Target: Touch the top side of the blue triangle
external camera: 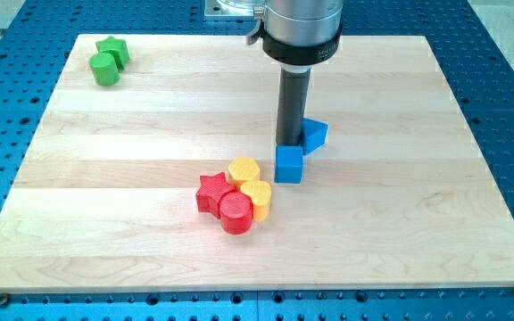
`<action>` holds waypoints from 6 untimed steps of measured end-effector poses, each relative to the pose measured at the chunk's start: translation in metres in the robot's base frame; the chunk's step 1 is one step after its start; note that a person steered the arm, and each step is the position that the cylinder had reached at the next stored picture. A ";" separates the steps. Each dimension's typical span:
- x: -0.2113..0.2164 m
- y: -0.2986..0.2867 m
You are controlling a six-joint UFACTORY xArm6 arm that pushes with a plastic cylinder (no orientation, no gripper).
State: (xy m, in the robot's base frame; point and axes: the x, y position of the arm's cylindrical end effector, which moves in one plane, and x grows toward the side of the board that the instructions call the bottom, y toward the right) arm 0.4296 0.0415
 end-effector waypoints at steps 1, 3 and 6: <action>0.020 0.021; 0.093 0.097; -0.040 0.077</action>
